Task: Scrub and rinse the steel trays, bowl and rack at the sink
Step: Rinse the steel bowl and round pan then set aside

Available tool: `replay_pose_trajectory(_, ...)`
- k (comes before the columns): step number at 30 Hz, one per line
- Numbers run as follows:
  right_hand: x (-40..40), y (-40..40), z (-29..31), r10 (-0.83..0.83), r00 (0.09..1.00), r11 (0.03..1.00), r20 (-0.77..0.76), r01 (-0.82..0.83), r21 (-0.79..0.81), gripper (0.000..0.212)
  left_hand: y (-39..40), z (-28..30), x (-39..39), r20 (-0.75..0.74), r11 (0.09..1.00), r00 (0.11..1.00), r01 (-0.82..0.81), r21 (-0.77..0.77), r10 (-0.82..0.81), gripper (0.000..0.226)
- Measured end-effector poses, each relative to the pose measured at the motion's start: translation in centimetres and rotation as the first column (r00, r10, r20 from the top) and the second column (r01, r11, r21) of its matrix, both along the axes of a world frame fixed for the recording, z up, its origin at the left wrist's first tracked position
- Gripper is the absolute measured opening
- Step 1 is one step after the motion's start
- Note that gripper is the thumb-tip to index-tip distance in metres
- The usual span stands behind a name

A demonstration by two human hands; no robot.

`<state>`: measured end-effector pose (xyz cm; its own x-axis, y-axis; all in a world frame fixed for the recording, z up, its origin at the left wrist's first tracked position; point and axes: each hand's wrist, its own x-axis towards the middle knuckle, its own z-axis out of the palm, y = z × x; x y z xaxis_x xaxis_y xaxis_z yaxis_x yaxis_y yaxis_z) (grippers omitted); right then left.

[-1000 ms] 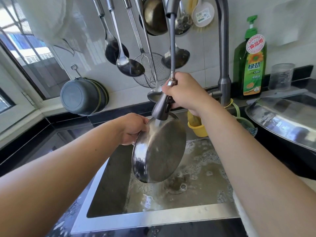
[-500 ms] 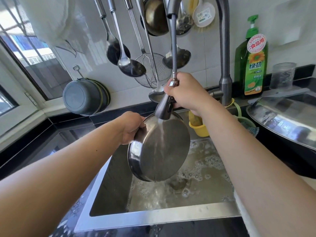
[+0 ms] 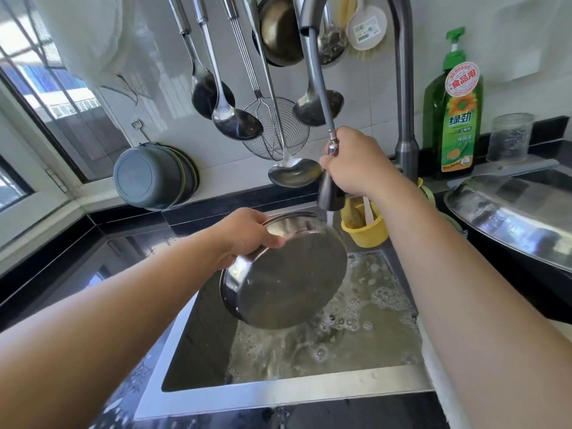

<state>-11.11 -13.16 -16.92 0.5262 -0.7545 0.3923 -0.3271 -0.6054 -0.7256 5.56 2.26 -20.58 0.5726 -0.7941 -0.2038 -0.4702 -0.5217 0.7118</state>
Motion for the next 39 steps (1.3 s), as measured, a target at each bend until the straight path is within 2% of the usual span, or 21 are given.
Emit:
replay_pose_trajectory(2, -0.5, -0.4, 0.0, -0.024, 1.0, 0.999, -0.018, 0.023, -0.024, 0.019, 0.4, 0.3, -0.8, 0.25, 0.986, 0.954, 0.161, 0.048, -0.168, 0.017)
replay_pose_trajectory(4, -1.0, -0.5, 0.2, -0.012, 1.0, 1.0, -0.026, 0.012, -0.021, 0.019, 1.0, 0.6, -1.9, 0.496, 0.934, 0.792, 0.306, 0.185, -0.357, 0.021)
replay_pose_trajectory(6, -1.3, -0.5, 0.5, 0.022, 0.999, 1.0, -0.037, -0.021, 0.014, 0.02, 2.0, 0.4, -2.3, 0.677, 0.86, 0.532, 0.357, 0.365, -0.508, 0.015)
replay_pose_trajectory(7, -1.4, -0.4, 0.7, 0.04, 0.998, 0.999, -0.044, -0.038, 0.036, 0.02, 2.8, 0.2, -2.1, 0.739, 0.819, 0.37, 0.372, 0.437, -0.563, 0.01)
replay_pose_trajectory(9, -1.4, 0.2, 1.0, 0.096, 0.995, 0.99, -0.028, -0.092, 0.103, 0.018, 4.3, -0.7, -0.6, 0.785, 0.724, 0.05, 0.425, 0.543, -0.617, 0.017)
replay_pose_trajectory(10, -1.4, 0.6, 1.1, 0.14, 0.99, 0.977, 0.011, -0.14, 0.163, 0.015, 5.0, -0.9, 0.4, 0.776, 0.687, -0.044, 0.436, 0.581, -0.629, 0.016)
replay_pose_trajectory(11, -1.4, 1.0, 1.2, 0.192, 0.979, 0.952, 0.068, -0.203, 0.231, 0.011, 5.6, -1.0, 1.3, 0.772, 0.67, -0.095, 0.439, 0.599, -0.629, 0.016)
replay_pose_trajectory(15, -1.0, 2.6, 1.7, 0.321, 0.917, 0.844, 0.236, -0.39, 0.368, 0.005, 7.3, -1.3, 3.7, 0.738, 0.642, -0.178, 0.389, 0.66, -0.651, 0.021)
replay_pose_trajectory(20, 0.9, 3.6, 1.4, 0.305, 0.859, 0.758, 0.41, -0.48, 0.442, 0.004, 7.6, -2.5, 4.4, 0.776, 0.646, -0.205, 0.451, 0.616, -0.597, 0.029)
replay_pose_trajectory(23, 2.2, 4.1, 0.9, 0.222, 0.833, 0.758, 0.507, -0.475, 0.448, 0.006, 7.6, -3.1, 4.6, 0.79, 0.614, -0.22, 0.524, 0.591, -0.572, 0.029)
replay_pose_trajectory(26, 3.5, 3.8, -0.2, 0.121, 0.835, 0.817, 0.536, -0.391, 0.425, 0.013, 7.5, -3.4, 4.1, 0.796, 0.576, -0.257, 0.575, 0.581, -0.548, 0.023)
replay_pose_trajectory(31, 3.6, 3.4, -1.1, 0.031, 0.9, 0.96, 0.435, -0.147, 0.236, 0.014, 7.2, -3.5, 3.7, 0.782, 0.537, -0.294, 0.592, 0.601, -0.55, 0.026)
replay_pose_trajectory(34, 2.5, 2.4, -1.2, 0.006, 0.947, 0.987, 0.321, -0.058, 0.15, 0.018, 6.9, -3.2, 3.4, 0.782, 0.532, -0.294, 0.598, 0.599, -0.55, 0.027)
replay_pose_trajectory(39, 0.1, 1.0, 0.1, -0.062, 0.998, 0.998, 0.011, 0.062, 0.034, 0.023, 6.9, -2.3, 3.1, 0.767, 0.55, -0.334, 0.548, 0.63, -0.547, 0.03)
